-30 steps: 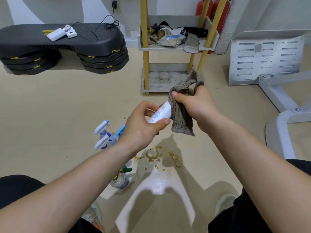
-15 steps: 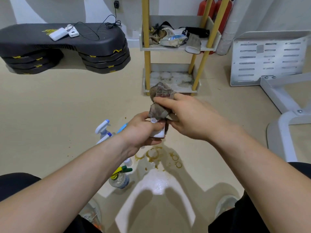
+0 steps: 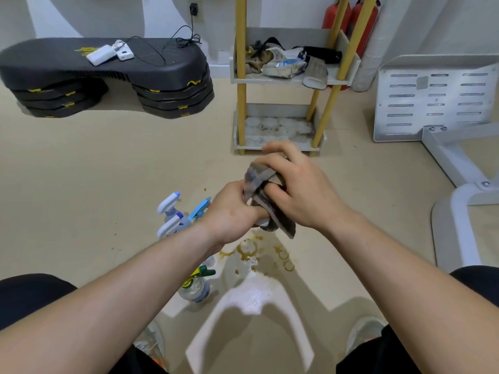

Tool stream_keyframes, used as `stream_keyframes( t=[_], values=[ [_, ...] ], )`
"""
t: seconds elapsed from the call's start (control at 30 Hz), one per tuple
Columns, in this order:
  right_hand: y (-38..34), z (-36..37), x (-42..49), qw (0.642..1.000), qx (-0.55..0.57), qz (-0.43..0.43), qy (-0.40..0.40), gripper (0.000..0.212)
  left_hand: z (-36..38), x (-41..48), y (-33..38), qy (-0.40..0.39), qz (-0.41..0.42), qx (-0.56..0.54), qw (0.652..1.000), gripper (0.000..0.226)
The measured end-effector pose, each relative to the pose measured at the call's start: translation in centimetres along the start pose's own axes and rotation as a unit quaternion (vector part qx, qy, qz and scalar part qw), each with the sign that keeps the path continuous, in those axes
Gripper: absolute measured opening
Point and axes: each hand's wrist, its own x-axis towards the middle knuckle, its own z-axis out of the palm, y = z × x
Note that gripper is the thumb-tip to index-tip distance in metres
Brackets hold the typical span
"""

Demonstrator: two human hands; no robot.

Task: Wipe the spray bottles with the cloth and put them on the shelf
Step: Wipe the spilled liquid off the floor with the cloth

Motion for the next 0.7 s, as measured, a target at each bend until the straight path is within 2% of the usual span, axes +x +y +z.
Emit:
stream_keyframes(
  t=[0.13,0.23,0.3,0.37,0.43,0.47,0.53,0.57,0.63,0.7],
  values=[
    [1.1,-0.5,0.9,0.995,-0.023,0.074,0.058,0.044,-0.2,0.4,0.4,0.011,0.036,0.098,0.995,0.051],
    [1.9,-1.2,1.5,0.987,-0.038,0.135,0.076,0.029,0.0,0.4,0.6,0.005,0.069,0.134,0.989,0.036],
    [2.8,-2.0,1.7,0.977,-0.037,0.168,0.124,0.023,0.2,0.4,0.3,-0.005,0.059,0.114,0.992,0.035],
    [4.4,-2.8,1.8,0.956,0.027,0.221,0.193,0.020,0.3,0.2,-0.1,-0.020,0.038,0.074,0.996,0.032],
    [5.3,-3.7,2.2,0.894,0.218,0.289,0.264,0.019,0.3,0.1,-0.4,-0.032,0.029,0.030,0.999,0.030],
    [5.2,-3.9,2.3,0.841,0.345,0.312,0.276,0.021,0.3,0.1,-0.4,-0.029,0.035,0.011,0.999,0.030],
    [4.0,-3.3,2.4,0.732,0.553,0.344,0.200,0.031,0.4,0.0,-0.1,-0.023,0.048,-0.022,0.998,0.030],
    [2.9,-2.6,2.2,0.703,0.604,0.349,0.138,0.040,0.4,0.1,0.1,-0.020,0.049,-0.037,0.998,0.027],
    [0.9,-0.6,1.6,0.686,0.636,0.347,0.058,0.051,0.4,0.2,0.2,-0.003,0.042,-0.048,0.998,0.020],
    [-0.2,1.1,1.0,0.662,0.659,0.352,0.064,0.048,0.2,0.4,-0.1,0.015,0.025,-0.073,0.997,0.015]
  ],
)
